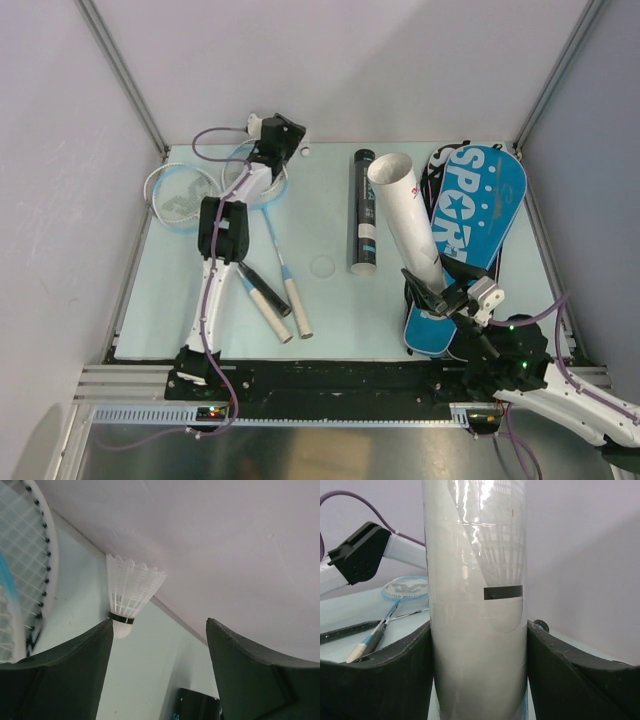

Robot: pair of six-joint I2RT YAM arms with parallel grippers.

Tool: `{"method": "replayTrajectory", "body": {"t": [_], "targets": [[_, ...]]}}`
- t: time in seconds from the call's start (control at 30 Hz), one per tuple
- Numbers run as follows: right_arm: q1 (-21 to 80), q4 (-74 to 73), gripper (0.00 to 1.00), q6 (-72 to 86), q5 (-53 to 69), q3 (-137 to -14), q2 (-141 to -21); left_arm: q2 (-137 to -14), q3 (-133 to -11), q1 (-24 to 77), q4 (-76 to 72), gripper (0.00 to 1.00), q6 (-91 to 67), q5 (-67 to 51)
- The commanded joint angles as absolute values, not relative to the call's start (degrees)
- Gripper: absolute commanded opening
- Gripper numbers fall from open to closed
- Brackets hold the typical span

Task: Pack up the badminton gear
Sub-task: Move the shuttlecock to the center of the board.

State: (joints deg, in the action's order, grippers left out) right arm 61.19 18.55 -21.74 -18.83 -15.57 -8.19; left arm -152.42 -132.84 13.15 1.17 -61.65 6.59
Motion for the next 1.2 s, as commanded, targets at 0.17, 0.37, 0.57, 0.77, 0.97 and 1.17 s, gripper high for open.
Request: {"method": "replayTrajectory", "body": {"t": [0.17, 0.37, 0.57, 0.77, 0.97, 1.17], "targets": [[61.5, 20.3, 0.36, -21.8, -21.0, -19.0, -4.8, -155.1, -132.1, 15.8, -3.0, 0.78, -69.5, 12.3], [61.5, 19.7, 0.36, -21.5, -21.2, -19.1, -3.6, -154.2, -129.5, 16.1, -1.8, 0.75, -73.3, 14.5], [61.5, 18.7, 0.36, -21.5, -21.6, -19.9, -2.8, -155.4, -131.7, 16.0, 1.7, 0.68, -75.6, 16.0], [61.5, 18.3, 0.36, -21.3, -22.6, -20.0, -2.3, -158.5, -136.5, 15.7, 2.3, 0.65, -76.2, 15.3], [61.5, 18.9, 0.36, -21.5, -24.1, -19.9, -2.4, -163.0, -141.2, 14.7, -2.2, 0.59, -79.8, 13.1], [61.5, 18.8, 0.36, -21.7, -25.0, -19.9, -2.7, -163.8, -141.7, 14.3, -4.0, 0.44, -81.6, 13.7]]}}
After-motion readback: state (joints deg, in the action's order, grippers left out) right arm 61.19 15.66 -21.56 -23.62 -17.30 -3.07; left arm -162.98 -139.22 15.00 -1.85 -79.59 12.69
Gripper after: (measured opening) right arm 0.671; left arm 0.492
